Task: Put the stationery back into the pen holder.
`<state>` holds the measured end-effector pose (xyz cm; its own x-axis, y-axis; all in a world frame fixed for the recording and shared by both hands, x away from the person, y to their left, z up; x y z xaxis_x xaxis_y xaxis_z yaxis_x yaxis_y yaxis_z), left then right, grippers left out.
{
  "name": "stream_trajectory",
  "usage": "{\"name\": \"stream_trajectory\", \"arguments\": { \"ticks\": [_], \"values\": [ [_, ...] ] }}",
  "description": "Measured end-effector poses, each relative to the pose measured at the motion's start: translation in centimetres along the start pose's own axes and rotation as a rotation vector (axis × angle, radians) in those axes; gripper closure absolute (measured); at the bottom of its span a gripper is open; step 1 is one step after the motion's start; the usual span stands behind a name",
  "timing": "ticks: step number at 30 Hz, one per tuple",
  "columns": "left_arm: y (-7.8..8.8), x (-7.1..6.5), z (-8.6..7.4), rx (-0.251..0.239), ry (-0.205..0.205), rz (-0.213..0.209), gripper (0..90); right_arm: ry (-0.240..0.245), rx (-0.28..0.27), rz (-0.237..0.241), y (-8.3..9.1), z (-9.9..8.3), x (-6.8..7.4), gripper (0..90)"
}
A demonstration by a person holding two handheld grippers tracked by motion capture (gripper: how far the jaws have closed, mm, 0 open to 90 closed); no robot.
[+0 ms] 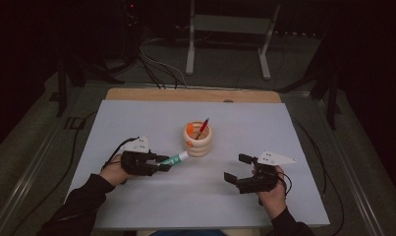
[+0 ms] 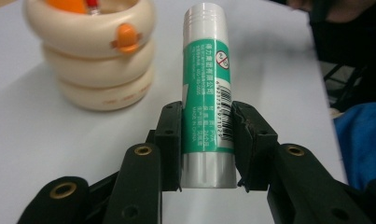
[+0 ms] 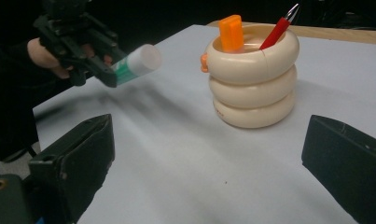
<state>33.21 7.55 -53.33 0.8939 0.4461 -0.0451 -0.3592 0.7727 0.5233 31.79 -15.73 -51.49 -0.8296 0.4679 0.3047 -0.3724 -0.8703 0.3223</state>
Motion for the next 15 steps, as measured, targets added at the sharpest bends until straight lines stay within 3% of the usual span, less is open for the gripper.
{"name": "stream_trajectory", "arguments": {
  "ticks": [5,15],
  "values": [
    [0.0,-0.7,0.6,-0.040,0.033,0.052,66.7,0.004,-0.012,-0.035,-0.3,0.3,-0.2,2.5],
    [-0.7,-2.1,0.5,-0.071,0.074,0.110,66.7,-0.001,-0.034,-0.030,-1.2,1.7,0.3,2.5]
  ]
}}
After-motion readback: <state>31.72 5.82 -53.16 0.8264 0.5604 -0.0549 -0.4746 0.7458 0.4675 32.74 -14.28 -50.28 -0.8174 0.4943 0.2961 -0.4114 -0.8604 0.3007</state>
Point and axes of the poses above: each handheld gripper's, and its own axes: y roughly backward along the jaws, z roughly out of its top, x roughly to its left, the point moved 10 cm from there along -y, roughly forward along the jaws, and after that the axes turned 9 degrees about z, right-handed, at the moved point
